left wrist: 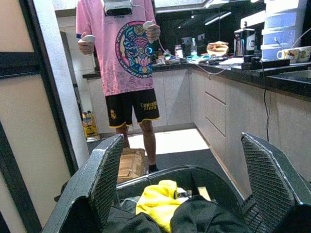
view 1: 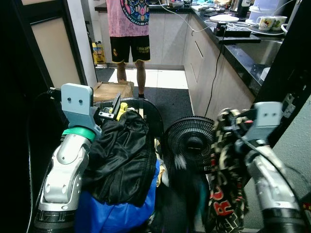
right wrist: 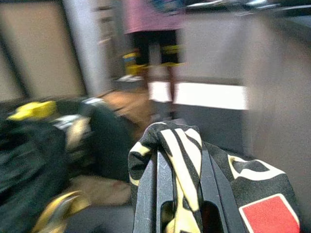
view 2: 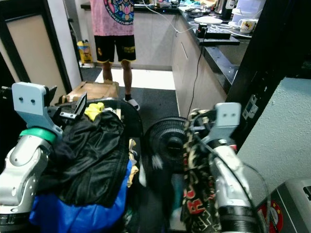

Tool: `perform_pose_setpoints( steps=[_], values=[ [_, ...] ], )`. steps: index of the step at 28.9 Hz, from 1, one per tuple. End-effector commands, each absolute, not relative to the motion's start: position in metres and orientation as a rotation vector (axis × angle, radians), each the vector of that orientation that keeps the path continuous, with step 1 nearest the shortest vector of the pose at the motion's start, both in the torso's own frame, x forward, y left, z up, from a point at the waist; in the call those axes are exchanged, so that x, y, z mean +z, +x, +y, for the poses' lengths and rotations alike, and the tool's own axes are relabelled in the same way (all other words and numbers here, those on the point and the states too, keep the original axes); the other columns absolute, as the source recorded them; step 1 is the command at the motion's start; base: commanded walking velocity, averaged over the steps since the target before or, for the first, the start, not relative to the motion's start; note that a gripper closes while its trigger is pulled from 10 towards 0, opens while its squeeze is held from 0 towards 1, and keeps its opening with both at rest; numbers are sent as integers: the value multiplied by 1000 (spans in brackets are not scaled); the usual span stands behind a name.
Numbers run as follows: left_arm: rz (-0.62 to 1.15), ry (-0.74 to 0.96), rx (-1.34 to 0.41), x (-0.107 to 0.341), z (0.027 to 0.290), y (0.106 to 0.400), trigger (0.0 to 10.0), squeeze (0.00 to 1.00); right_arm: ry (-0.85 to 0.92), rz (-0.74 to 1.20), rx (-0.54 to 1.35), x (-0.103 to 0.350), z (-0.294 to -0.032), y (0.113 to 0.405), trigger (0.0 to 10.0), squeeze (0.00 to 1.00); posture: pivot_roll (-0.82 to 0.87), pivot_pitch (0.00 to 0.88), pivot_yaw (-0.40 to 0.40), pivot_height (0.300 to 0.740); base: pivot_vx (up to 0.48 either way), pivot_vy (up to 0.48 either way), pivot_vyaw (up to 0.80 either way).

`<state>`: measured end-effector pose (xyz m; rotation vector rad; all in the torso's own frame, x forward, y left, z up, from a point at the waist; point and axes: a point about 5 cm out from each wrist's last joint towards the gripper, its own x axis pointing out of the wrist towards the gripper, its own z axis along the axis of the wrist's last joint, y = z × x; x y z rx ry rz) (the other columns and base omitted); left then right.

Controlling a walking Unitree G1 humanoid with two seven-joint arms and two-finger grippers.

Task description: Clothes washing

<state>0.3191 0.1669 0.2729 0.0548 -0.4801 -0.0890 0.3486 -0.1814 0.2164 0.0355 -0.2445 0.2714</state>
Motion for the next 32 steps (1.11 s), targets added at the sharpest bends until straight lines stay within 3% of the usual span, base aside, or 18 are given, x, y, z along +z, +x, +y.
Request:
perform_pose_setpoints(
  steps=[1,27,32],
  values=[
    [-455,60,-91,267,168,319,10000,0,57,-280,298,222,-177,347,10000,0,-11,53,24,740,0,0,0],
    [-469,79,-35,273,178,320,10000,0,126,-334,170,231,-176,353,10000,0,-9,49,20,740,0,0,0],
    [-379,96,24,263,182,327,10000,0,119,-323,138,228,-177,355,10000,0,-9,41,21,740,0,0,0]
  ],
)
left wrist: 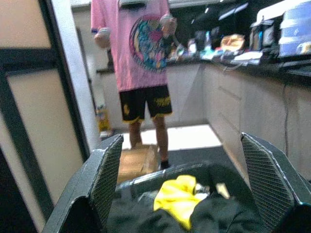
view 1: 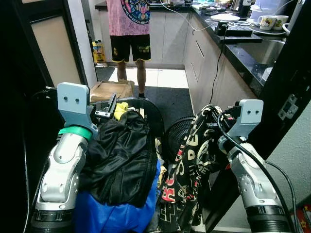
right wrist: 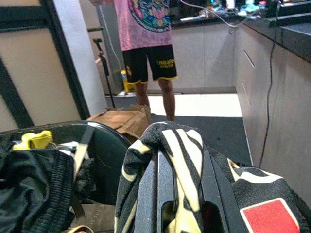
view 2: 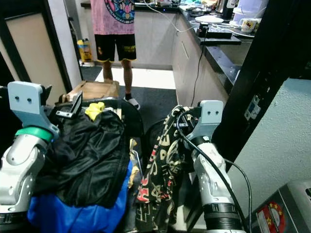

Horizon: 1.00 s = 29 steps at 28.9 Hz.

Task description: Clothes washing

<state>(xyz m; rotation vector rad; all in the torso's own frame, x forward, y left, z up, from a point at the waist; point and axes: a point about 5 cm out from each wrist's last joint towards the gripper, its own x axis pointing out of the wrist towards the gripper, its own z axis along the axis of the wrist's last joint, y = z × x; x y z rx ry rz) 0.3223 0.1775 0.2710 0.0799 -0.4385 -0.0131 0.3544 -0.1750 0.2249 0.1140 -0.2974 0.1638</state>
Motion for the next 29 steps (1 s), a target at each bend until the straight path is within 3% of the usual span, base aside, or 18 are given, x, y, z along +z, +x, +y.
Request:
perform_pose_setpoints(
  steps=[1,4,29],
  values=[
    [-373,102,35,262,183,327,10000,0,114,-319,130,227,-177,355,10000,0,-9,41,21,740,0,0,0],
    [-366,122,46,261,185,328,10000,0,103,-311,126,225,-175,355,10000,0,-11,36,21,740,0,0,0],
    [-311,157,-41,239,160,326,10000,0,88,-278,77,214,-175,357,10000,0,-7,37,24,740,0,0,-800]
  ],
)
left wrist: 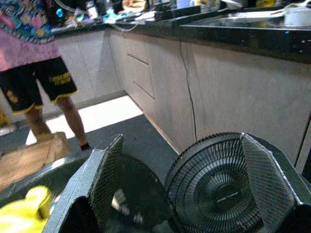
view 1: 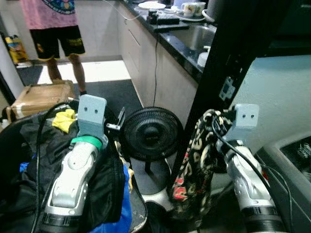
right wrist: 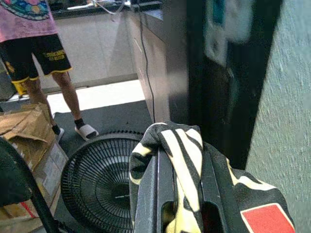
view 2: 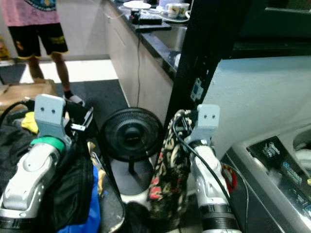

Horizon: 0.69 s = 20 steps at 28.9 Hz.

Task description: Clothes washing

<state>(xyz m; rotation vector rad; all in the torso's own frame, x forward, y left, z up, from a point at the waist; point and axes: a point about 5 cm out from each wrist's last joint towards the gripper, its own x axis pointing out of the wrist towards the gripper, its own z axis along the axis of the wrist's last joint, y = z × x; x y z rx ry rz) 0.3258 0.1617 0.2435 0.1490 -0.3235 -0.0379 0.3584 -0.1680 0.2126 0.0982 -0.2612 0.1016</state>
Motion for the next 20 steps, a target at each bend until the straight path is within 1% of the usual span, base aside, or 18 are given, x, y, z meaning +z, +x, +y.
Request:
perform_pose_setpoints(
  steps=[1,8,20],
  values=[
    [-309,161,-37,239,160,326,10000,0,88,-276,74,213,-176,357,10000,0,-5,39,24,740,0,0,-800],
    [-300,174,-43,238,159,328,10000,0,91,-273,58,214,-180,360,10000,0,-3,44,27,740,0,0,-800],
    [-289,150,-59,236,154,329,10000,0,91,-270,31,213,-186,362,10000,0,-4,46,30,740,0,0,-800]
  ],
)
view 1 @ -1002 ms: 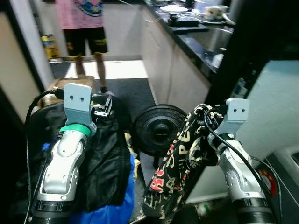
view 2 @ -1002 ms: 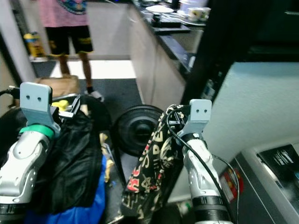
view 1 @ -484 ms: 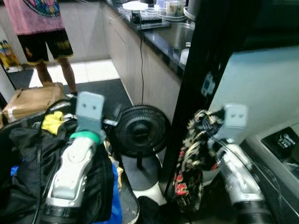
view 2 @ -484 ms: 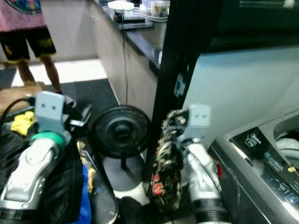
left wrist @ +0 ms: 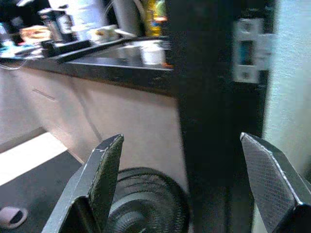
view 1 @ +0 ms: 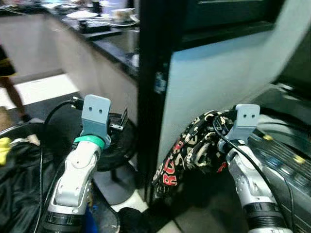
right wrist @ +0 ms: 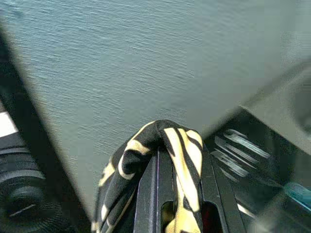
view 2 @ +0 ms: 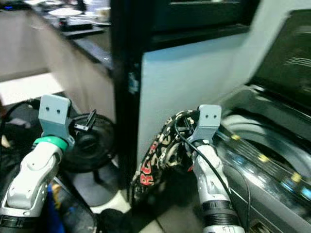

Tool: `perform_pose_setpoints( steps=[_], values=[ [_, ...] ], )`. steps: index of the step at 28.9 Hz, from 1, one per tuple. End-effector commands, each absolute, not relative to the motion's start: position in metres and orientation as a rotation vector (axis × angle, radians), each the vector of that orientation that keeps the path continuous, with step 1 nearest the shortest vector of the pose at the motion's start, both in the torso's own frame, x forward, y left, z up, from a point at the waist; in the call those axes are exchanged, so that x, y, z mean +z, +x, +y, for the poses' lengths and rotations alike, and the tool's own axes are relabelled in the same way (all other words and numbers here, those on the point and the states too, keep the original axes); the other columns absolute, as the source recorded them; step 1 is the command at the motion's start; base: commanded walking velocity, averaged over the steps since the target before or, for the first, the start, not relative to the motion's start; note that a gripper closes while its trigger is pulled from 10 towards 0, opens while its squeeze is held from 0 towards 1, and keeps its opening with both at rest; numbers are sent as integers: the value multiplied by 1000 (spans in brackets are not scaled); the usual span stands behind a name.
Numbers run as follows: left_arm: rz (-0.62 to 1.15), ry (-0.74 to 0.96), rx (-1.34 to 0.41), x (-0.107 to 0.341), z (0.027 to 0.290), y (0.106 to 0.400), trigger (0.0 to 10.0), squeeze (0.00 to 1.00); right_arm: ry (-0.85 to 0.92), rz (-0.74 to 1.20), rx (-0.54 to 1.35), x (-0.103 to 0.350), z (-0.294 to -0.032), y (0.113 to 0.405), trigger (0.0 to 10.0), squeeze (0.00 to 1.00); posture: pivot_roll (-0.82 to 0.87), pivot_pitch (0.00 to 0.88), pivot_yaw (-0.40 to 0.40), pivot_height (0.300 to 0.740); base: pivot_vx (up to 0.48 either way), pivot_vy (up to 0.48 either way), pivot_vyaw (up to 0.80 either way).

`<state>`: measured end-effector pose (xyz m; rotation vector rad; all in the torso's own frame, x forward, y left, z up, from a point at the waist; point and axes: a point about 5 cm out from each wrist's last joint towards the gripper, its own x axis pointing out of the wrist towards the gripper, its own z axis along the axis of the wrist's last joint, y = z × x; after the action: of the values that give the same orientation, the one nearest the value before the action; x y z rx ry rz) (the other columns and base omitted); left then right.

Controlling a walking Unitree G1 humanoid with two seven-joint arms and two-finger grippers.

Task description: Clothes washing

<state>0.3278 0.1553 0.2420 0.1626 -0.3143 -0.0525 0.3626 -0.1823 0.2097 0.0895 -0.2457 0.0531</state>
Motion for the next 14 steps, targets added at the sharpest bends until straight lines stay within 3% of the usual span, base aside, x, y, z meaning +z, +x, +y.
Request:
perform_pose_setpoints(
  steps=[1,14],
  values=[
    [-289,150,-59,236,154,329,10000,0,91,-270,31,213,-186,362,10000,0,-4,46,30,740,0,0,-800],
    [-263,117,-64,232,152,328,10000,0,85,-272,18,213,-188,363,10000,0,-2,45,29,740,0,0,-800]
  ],
)
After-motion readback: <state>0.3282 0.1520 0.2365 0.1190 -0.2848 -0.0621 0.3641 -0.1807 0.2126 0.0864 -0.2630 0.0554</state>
